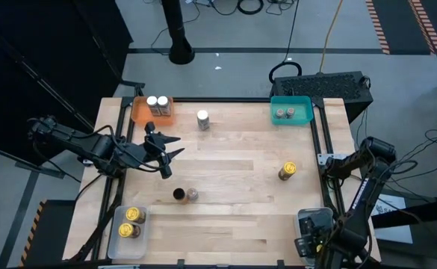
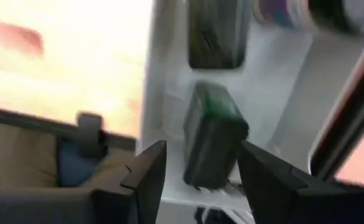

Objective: Sort spices by type
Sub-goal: Put the black seasoning bottle into the gray bin

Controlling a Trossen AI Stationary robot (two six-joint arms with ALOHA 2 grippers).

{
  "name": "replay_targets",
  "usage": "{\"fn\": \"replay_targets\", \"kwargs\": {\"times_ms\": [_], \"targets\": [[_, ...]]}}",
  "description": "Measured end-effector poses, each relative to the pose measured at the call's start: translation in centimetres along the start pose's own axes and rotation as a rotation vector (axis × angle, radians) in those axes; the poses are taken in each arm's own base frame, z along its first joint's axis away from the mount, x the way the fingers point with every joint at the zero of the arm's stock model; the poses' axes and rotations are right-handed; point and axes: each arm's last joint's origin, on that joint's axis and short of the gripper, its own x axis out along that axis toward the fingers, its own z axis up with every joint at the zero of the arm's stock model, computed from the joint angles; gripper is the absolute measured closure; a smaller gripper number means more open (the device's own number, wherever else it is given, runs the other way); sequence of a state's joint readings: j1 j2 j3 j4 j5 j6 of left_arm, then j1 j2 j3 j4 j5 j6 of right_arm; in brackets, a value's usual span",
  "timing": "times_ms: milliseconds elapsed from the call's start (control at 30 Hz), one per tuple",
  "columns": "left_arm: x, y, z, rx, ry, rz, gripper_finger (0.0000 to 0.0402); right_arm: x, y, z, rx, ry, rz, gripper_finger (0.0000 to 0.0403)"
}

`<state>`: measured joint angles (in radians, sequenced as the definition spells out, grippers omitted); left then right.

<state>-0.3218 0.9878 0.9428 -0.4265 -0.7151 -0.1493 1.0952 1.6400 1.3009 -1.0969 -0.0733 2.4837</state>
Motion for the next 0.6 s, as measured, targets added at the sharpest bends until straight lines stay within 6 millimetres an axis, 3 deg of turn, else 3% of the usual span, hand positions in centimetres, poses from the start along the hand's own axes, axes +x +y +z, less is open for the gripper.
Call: {"fn": "replay_targets", "kwargs": {"times_ms": [233, 533, 600], "targets": [[0.0, 0.0, 0.0, 0.000, 0.000, 0.000, 0.0226, -0.9, 0.2, 1.5, -0.002, -0.092, -0.075, 0.0253], [0.0, 0.0, 0.0, -0.002, 0.000, 0.000, 0.0226, -1.2, 2.7, 4.0, -0.135, -0.174, -0.004, 0.0386], [0.0, 0.0, 0.0, -0.002, 0.000, 0.000, 0.0227, -1.4, 3.3, 4.7, -0.167, -0.206, 0.021, 0.0396]]}}
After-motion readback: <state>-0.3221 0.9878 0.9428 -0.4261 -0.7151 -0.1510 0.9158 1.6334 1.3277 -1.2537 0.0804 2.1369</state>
